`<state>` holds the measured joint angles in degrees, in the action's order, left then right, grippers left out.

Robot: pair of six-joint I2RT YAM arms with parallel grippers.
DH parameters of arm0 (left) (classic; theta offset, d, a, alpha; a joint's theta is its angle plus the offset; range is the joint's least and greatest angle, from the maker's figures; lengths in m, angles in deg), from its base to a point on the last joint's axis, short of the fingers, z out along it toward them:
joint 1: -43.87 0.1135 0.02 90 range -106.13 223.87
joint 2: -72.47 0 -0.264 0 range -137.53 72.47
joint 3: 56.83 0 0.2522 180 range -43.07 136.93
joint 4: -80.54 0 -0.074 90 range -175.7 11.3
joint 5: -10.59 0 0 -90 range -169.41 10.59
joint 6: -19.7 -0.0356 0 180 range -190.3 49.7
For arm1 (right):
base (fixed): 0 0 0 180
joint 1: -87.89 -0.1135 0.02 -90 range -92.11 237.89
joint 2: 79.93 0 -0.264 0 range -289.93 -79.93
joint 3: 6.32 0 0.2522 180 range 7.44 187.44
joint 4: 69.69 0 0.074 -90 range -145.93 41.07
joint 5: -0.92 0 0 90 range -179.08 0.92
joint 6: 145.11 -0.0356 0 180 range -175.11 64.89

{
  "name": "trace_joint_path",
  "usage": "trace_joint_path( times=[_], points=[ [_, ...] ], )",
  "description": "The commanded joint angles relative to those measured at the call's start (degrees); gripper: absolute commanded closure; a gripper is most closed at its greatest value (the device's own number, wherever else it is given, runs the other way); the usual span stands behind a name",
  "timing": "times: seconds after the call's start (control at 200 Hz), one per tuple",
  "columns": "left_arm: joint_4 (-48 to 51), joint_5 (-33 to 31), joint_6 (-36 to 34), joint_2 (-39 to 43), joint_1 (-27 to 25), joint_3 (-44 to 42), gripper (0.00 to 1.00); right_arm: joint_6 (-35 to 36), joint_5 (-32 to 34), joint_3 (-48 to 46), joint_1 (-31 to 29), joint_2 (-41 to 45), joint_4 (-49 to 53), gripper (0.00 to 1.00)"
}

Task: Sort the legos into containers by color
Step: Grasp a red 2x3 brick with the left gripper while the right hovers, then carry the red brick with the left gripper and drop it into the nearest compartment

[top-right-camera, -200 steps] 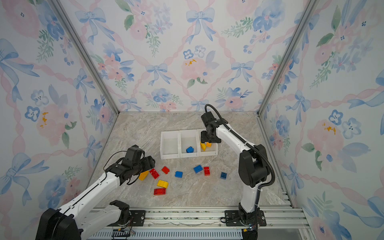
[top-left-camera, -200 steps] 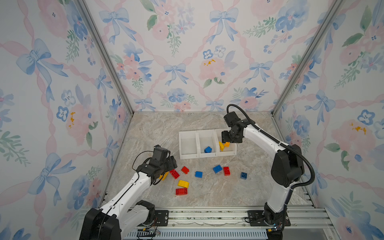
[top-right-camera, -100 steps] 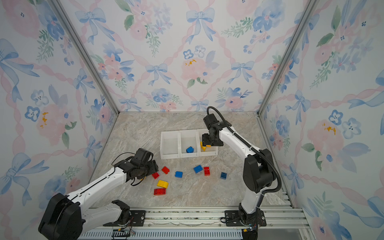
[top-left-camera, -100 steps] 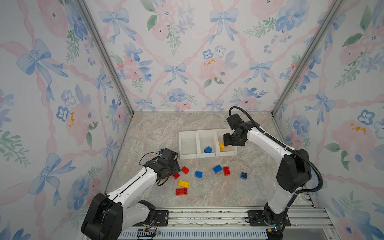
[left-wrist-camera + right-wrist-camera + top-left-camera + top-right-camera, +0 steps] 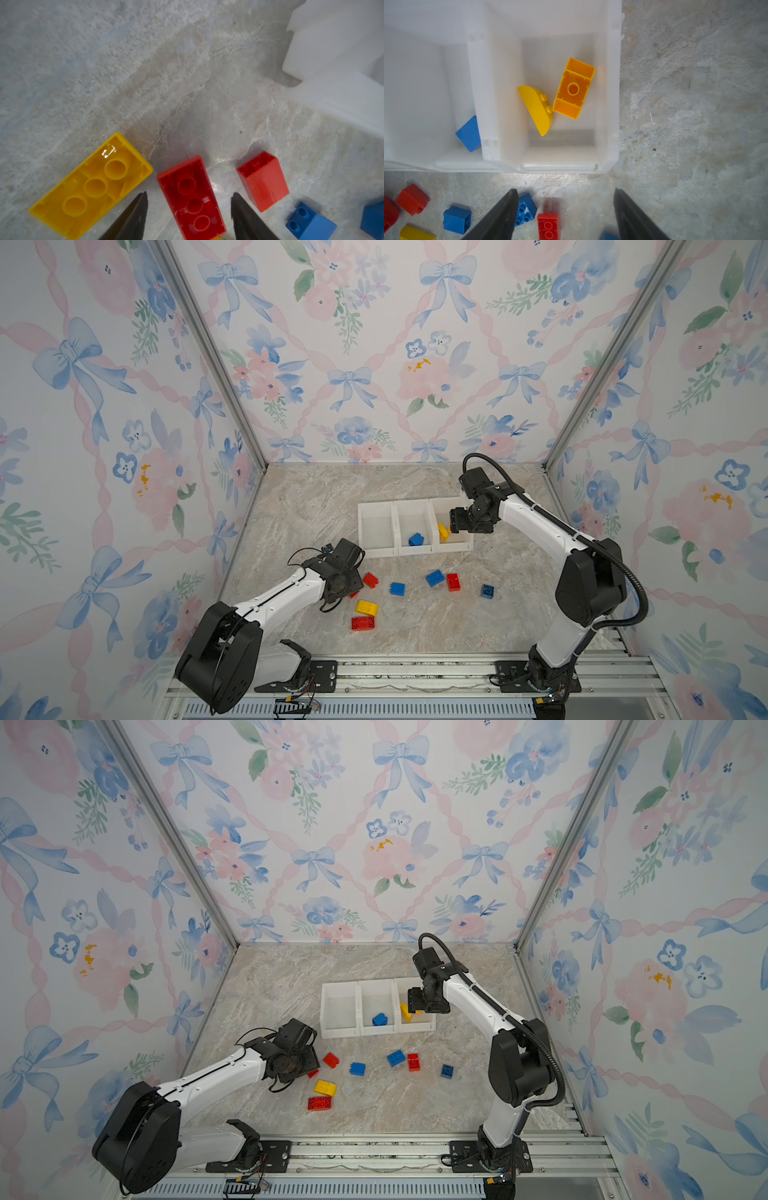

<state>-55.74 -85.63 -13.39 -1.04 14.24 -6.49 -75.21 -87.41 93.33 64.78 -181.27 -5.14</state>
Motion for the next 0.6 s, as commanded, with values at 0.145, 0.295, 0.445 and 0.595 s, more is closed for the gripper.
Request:
trace_joint_path(
  times=[0.145, 0.295, 0.445, 0.595],
  points=[
    [-1.35, -1.60, 1.63, -2.85, -0.63, 1.30, 0.41, 1.38, -1.06, -1.21, 1.75, 2.27, 1.68, 0.25],
    [-1.57, -1.80, 1.79, -3.70, -0.96, 1.26, 0.48, 1.33, -1.06, -2.06, 2.16, 3.08, 1.69, 0.24],
    [-1.40, -2.17, 1.89, -2.54, -1.10, 0.75, 0.58, 0.94, -1.06, -3.15, 2.28, 3.94, 1.51, 0.24],
    [-1.23, -2.35, 1.59, -0.91, -1.05, 0.66, 0.67, 0.07, -1.58, -4.70, 2.58, 4.92, 0.99, 0.24]
  ],
)
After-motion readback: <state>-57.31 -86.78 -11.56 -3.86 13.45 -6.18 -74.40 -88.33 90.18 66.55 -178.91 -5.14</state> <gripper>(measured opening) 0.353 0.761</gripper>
